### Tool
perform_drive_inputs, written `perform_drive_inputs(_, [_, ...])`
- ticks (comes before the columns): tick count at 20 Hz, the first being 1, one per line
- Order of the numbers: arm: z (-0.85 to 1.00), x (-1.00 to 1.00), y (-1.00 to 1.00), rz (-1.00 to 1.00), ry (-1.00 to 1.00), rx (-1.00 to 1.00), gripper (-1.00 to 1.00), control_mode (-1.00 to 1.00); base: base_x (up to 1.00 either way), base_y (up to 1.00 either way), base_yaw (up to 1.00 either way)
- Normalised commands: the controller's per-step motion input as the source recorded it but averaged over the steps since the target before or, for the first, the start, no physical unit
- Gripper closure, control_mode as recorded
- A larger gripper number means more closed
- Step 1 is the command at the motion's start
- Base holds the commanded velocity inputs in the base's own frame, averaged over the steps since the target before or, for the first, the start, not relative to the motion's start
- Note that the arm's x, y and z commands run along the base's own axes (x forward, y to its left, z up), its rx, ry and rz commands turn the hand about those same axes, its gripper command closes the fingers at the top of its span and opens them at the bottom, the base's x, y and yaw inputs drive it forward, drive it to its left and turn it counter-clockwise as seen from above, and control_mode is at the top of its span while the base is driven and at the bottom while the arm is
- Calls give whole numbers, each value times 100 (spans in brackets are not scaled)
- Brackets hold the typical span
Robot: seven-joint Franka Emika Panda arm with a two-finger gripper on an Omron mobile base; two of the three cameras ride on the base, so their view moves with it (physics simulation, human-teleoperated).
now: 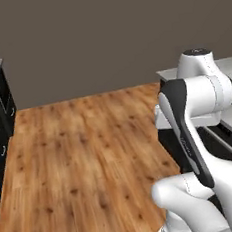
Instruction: Retrieve the fish from the fridge and place it on the cutting board.
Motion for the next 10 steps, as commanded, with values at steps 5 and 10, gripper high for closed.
perform_drive_inputs(5, [0, 0, 0, 0, 0, 0, 100, 100, 100, 37, 41])
perform_drive_inputs(10, [0, 0, 0, 0, 0, 0, 100, 100, 100, 12, 54])
